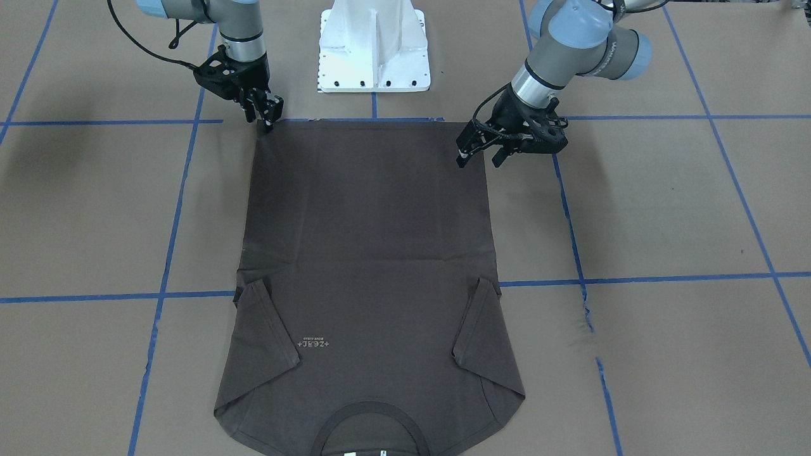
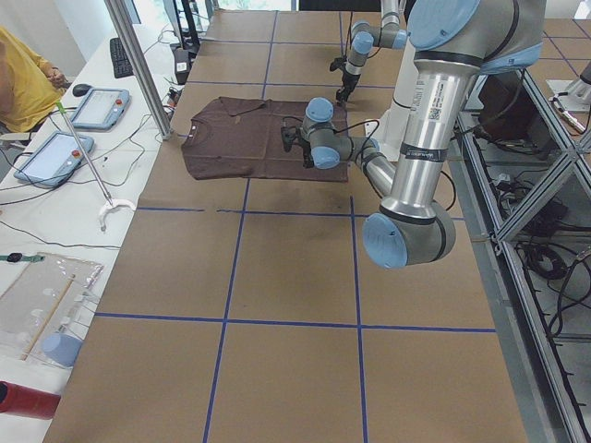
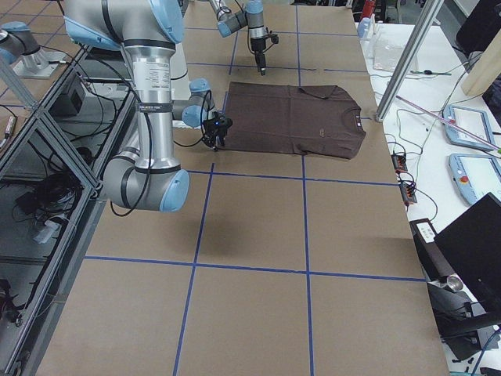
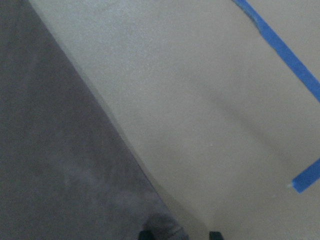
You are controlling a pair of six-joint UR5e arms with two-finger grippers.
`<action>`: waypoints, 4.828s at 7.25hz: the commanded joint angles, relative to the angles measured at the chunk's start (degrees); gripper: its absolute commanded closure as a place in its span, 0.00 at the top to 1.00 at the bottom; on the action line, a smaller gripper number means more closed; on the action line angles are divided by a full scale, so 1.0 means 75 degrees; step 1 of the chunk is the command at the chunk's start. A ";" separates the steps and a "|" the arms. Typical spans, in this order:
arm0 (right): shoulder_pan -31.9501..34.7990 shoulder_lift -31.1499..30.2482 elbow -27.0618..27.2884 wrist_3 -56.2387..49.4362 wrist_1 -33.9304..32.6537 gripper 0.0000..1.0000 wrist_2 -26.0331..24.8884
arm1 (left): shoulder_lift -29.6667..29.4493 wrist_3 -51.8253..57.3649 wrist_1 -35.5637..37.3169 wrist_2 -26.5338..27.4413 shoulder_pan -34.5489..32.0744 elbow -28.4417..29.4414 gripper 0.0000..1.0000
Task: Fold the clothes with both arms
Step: 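Move both grippers down to the shirt's hem corners nearest the robot, then grasp the hem corners with both grippers, then lift the hem with both grippers and fold it toward the collar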
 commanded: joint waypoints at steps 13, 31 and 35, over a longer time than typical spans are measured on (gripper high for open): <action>0.0314 0.0072 0.0689 -0.0112 -0.0361 0.00 0.0491 | 0.0750 -0.2102 0.2801 0.2653 0.2760 -0.1025 0.81; 0.0164 -0.0068 0.1038 -0.0123 -0.0384 0.00 0.0421 | 0.0750 -0.2602 0.4140 0.2524 0.3157 -0.2870 0.00; -0.0590 -0.1088 0.2585 -0.0135 -0.0523 0.00 0.0480 | 0.0762 -0.3368 0.4382 0.2140 0.4132 -0.3649 0.00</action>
